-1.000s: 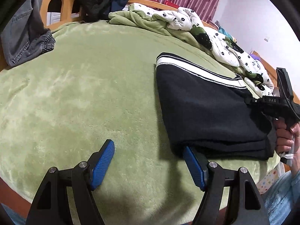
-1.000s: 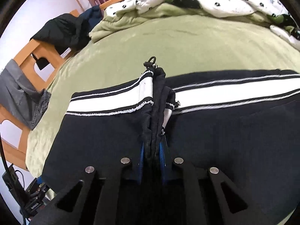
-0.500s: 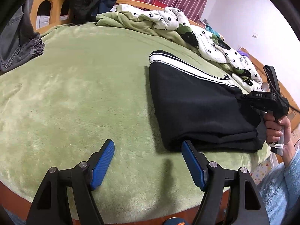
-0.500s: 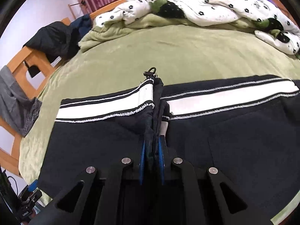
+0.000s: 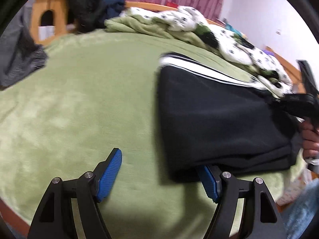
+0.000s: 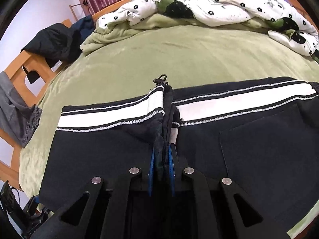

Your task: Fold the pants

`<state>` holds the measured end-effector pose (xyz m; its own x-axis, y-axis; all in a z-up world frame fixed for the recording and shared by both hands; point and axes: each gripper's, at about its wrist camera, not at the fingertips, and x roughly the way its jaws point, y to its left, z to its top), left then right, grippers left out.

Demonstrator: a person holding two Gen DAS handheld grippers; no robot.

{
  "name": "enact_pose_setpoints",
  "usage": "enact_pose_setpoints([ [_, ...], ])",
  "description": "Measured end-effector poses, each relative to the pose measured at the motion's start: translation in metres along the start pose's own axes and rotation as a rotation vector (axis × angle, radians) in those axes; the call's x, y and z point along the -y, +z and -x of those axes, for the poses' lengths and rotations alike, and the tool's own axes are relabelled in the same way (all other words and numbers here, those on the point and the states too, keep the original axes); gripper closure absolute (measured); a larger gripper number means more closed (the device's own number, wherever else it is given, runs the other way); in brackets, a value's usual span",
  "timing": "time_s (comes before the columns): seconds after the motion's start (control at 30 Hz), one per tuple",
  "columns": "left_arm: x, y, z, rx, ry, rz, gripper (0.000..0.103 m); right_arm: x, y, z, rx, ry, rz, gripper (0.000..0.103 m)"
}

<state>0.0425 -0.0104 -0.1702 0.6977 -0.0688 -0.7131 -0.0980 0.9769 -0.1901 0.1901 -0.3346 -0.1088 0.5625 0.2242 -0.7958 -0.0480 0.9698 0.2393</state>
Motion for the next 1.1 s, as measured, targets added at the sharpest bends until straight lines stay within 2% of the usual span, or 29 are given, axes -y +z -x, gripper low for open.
enact_pose_setpoints([
  [0.03,-0.01,0.0,0.001,-0.009,0.002,0.036,0.031,0.0,0.001,0.001,0.003,0.0,0.004,0.091],
  [0.13,-0.022,-0.003,0.001,-0.037,-0.052,0.091,0.031,0.004,0.002,0.001,0.005,0.006,-0.003,0.092],
  [0.27,-0.011,-0.009,0.005,-0.029,-0.001,0.021,0.031,0.006,0.001,-0.007,-0.017,-0.026,0.003,0.093],
  [0.4,-0.014,-0.011,0.015,-0.058,-0.03,0.034,0.032,0.005,-0.004,-0.022,-0.062,-0.062,0.029,0.092],
  [0.5,-0.014,-0.008,0.028,-0.037,-0.042,0.011,0.032,0.005,-0.011,-0.03,-0.125,-0.102,0.068,0.087],
  [0.53,-0.014,-0.006,0.034,-0.018,-0.047,0.005,0.032,0.005,-0.012,-0.025,-0.116,-0.111,0.067,0.083],
  [0.67,-0.01,0.008,0.042,0.049,-0.067,0.016,0.032,0.001,-0.019,0.021,-0.025,-0.121,0.076,0.082],
  [0.73,-0.002,0.02,0.032,0.033,-0.067,0.007,0.032,-0.003,-0.028,0.034,-0.015,-0.109,0.092,0.082],
  [0.83,0.016,0.031,0.01,-0.019,-0.079,-0.033,0.032,-0.007,-0.051,0.027,-0.097,-0.128,0.117,0.083],
  [0.9,0.025,0.024,-0.009,-0.082,-0.046,-0.049,0.032,-0.006,-0.067,0.012,-0.168,-0.158,0.13,0.083],
  [0.97,0.027,0.012,-0.027,-0.149,-0.035,-0.051,0.031,-0.007,-0.073,0.011,-0.153,-0.172,0.147,0.083],
  [1.03,0.032,0.009,-0.023,-0.124,-0.019,-0.06,0.031,-0.008,-0.073,0.016,-0.157,-0.169,0.163,0.083],
  [1.1,0.035,0.012,-0.02,-0.136,-0.028,-0.076,0.031,-0.004,-0.074,0.025,-0.156,-0.152,0.135,0.082],
])
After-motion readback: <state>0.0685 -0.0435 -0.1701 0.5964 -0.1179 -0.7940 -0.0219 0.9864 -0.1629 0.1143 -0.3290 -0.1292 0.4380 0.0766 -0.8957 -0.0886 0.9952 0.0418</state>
